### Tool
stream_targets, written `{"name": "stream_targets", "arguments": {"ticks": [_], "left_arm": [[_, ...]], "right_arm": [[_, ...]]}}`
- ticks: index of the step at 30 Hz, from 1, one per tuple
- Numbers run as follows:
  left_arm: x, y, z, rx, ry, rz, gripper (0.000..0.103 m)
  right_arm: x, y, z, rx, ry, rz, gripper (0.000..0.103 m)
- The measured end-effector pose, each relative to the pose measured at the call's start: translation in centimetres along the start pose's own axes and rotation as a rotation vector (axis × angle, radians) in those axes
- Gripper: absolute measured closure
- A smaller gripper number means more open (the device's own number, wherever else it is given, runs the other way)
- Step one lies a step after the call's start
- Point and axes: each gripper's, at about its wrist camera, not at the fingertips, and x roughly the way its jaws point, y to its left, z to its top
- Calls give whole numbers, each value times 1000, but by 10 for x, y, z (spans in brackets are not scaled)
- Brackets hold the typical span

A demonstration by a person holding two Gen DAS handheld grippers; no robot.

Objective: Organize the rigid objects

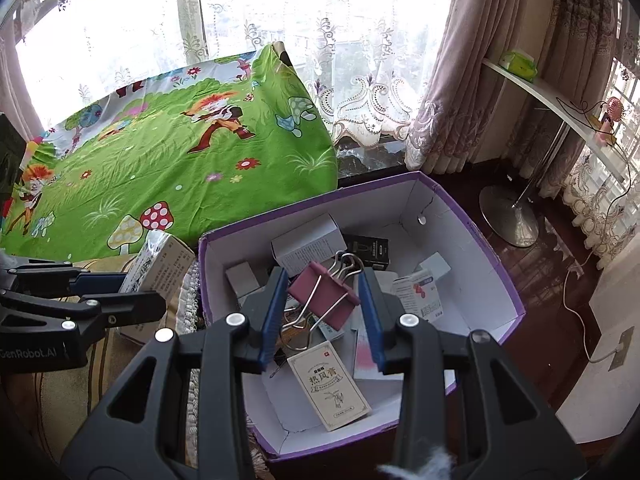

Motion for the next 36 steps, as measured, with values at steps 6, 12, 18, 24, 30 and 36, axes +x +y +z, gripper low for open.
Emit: {"name": "stream_targets", "arguments": {"ticks": [6,12,18,24,30,36], "left_arm": [[15,1,3,-57,40,-39,54],[14,8,-7,-104,56,-42,45],[-2,-4,-25,-63,22,-13,37],[-12,-30,-45,48,-24,60,15],[-11,-24,-41,26,-17,0,7],[-5,-25,-39,30,-8,14,7]], "right_arm": [[4,-12,-4,33,6,-20,61],[0,-17,-6,44,-5,-45,38],[-6,-20,-15,54,17,-47,33],[-26,-25,-35,64,29,-53,32],[-32,-30,-43,78,31,-69,31],[-28,-28,-42,76,35,-65,31]]}}
